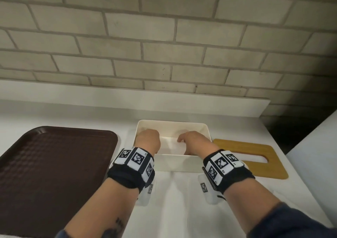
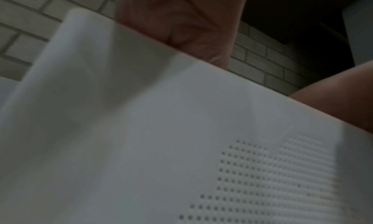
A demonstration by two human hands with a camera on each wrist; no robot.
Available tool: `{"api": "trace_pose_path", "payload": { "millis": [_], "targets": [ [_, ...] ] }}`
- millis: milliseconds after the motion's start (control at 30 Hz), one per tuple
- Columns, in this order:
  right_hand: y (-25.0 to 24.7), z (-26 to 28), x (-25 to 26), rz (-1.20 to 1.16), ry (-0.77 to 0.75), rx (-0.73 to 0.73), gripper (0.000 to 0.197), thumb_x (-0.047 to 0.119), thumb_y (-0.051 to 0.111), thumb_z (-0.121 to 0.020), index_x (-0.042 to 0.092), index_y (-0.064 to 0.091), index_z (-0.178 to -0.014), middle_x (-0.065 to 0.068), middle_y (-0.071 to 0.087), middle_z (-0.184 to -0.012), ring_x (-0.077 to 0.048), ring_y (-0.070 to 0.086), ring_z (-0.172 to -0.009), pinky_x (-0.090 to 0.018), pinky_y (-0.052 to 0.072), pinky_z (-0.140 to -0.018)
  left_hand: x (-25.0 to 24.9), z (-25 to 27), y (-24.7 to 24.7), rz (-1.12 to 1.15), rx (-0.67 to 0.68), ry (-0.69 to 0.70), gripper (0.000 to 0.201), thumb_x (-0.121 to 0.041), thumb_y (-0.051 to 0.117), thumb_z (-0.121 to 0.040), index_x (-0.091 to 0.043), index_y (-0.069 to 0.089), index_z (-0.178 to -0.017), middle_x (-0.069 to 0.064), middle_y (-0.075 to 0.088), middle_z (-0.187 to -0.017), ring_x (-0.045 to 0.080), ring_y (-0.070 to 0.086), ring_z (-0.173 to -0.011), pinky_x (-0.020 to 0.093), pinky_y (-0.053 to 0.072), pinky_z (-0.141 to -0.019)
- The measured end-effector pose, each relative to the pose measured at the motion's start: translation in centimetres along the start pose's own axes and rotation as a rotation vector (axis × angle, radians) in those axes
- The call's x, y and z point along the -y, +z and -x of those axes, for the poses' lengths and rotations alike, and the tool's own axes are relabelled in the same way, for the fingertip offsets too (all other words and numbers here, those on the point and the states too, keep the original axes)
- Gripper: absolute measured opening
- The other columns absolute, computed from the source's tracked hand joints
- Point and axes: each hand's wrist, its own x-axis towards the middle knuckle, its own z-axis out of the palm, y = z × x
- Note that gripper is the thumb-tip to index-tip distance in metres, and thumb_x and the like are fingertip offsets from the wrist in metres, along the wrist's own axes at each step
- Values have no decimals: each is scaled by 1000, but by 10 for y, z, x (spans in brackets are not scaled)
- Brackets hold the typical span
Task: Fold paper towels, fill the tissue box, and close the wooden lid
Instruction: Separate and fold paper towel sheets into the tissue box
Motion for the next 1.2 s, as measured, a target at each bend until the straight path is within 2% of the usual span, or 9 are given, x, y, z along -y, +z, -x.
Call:
{"api": "trace_pose_path", "payload": {
  "millis": [133,233,300,400,600,733,933,1067,1200],
  "targets": [
    [-3,23,-1,-137,24,-153,49,14,65,-85,15,50,-131,-6,52,-134,-22,52,-119,-27,44,-95,2,27,-9,221,-188,0,34,1,46,-91,-7,57,-122,9,61,-115,26,60,-105,29,48,-85],
    [2,59,4,-336,-20,-486,26,20,61,-88,18,60,-114,3,61,-108,-15,56,-97,-25,45,-82,15,69,-9,478,-412,19,34,-8,52,-91,-18,60,-122,1,64,-115,21,61,-104,28,47,-84],
    [7,88,13,-484,-54,-576,14,21,63,-87,19,63,-101,7,59,-89,-11,53,-80,-23,46,-72,31,104,-3,622,-473,-16,30,-13,56,-90,-23,63,-117,-4,66,-111,17,63,-100,31,50,-87],
    [26,121,31,-599,-41,-370,10,25,65,-85,23,61,-94,10,59,-79,-6,54,-70,-14,41,-59,57,156,14,706,-488,-98,25,-14,59,-88,-25,66,-109,-9,68,-93,13,65,-87,27,49,-82],
    [74,132,66,-467,4,-4,23,25,64,-84,18,59,-105,2,64,-96,-15,61,-85,-29,50,-75,84,210,65,721,-393,-320,21,-20,58,-88,-30,68,-103,-16,65,-80,8,60,-76,24,42,-71],
    [90,126,93,-428,-22,9,23,19,62,-85,15,57,-107,-1,58,-97,-19,57,-82,-27,45,-70,79,222,86,723,-357,-321,20,-19,56,-90,-32,65,-103,-18,61,-80,11,62,-83,26,46,-73],
    [96,125,98,27,-387,-13,47,-12,39,-79,15,54,-114,-6,45,-121,-24,45,-104,-30,39,-77,70,231,94,675,-324,-275,24,-23,50,-94,-36,60,-112,-17,65,-98,6,62,-90,20,39,-69],
    [84,123,92,295,-554,-69,42,-10,41,-75,19,59,-98,-2,45,-112,-23,38,-103,-30,30,-75,71,233,95,666,-324,-274,25,-24,48,-94,-37,60,-113,-17,65,-100,5,63,-90,18,40,-65],
    [83,116,86,350,-650,-102,25,1,52,-75,22,66,-78,4,53,-102,-20,40,-98,-31,35,-80,73,230,94,685,-335,-266,24,-25,49,-94,-38,60,-111,-19,65,-99,3,62,-87,17,39,-63]
  ]
}}
